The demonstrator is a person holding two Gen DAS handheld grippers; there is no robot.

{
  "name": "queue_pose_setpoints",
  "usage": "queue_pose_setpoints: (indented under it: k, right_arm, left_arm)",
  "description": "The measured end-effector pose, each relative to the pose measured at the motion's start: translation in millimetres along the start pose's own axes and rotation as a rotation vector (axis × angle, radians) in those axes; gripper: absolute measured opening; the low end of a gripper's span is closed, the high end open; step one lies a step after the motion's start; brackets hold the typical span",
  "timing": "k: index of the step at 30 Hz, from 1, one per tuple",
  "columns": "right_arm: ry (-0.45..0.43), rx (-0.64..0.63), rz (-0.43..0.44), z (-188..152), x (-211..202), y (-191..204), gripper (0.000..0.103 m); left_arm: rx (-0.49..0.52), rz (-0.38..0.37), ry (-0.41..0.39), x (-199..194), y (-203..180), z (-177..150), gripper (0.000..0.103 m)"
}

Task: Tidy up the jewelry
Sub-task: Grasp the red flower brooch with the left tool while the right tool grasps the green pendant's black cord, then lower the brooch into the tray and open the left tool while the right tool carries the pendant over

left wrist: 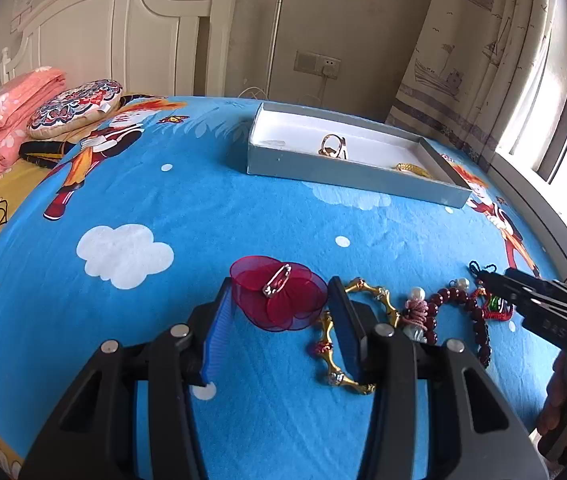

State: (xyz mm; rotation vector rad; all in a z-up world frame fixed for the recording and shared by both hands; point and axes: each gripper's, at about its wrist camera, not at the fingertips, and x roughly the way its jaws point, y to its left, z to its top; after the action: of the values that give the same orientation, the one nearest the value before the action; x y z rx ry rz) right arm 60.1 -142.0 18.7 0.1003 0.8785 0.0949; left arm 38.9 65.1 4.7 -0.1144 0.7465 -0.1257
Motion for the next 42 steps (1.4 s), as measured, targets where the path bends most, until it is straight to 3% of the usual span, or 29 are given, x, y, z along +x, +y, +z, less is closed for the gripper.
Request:
queue_pose_setpoints:
  k: [4, 7, 22, 42]
  right_arm:
    - [0.014, -0.016, 0.015, 5, 6, 2, 0.035]
    - [-0.003, -0.045, 0.023, 2, 3, 8, 0.010]
    - [-0.122, 0.012, 0.037, 16, -36, -17, 0.009]
    - [-0.187, -0.022, 0.041, 39, -50, -11, 0.009]
  left_arm:
    - [-0.002, -0.002, 0.000, 0, 0, 0, 0.045]
    - [-0.005, -0.001, 0.000, 0, 1, -1, 0.045]
    - [0.004, -0.009, -0.034, -11, -1, 5, 0.045]
    - [0.093, -0.010, -0.106, -20, -20, 38, 0.045]
